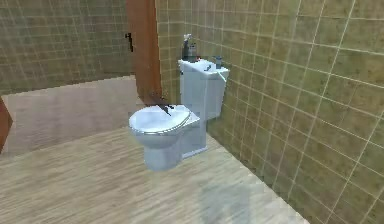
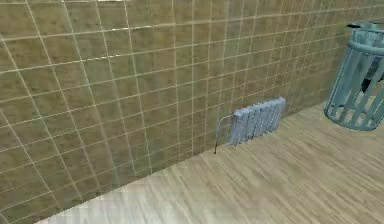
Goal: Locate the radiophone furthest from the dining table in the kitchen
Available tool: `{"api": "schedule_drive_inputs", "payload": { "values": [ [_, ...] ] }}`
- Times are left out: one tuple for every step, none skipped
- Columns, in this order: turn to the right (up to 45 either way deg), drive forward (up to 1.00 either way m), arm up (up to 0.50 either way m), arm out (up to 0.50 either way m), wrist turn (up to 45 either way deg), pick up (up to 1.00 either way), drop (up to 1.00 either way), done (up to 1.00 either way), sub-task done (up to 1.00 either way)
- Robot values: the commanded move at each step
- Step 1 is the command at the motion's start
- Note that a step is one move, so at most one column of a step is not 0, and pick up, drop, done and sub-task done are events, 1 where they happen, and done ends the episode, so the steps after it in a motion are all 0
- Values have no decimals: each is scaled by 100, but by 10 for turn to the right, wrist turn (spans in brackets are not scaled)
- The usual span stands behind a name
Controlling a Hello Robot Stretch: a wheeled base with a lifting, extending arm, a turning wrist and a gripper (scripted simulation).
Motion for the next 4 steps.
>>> {"api": "schedule_drive_inputs", "payload": {
  "values": [
    [450,0,0,0,0,0,0,0,0],
    [450,0,0,0,0,0,0,0,0],
    [450,0,0,0,0,0,0,0,0],
    [210,0,0,0,0,0,0,0,0]
  ]
}}
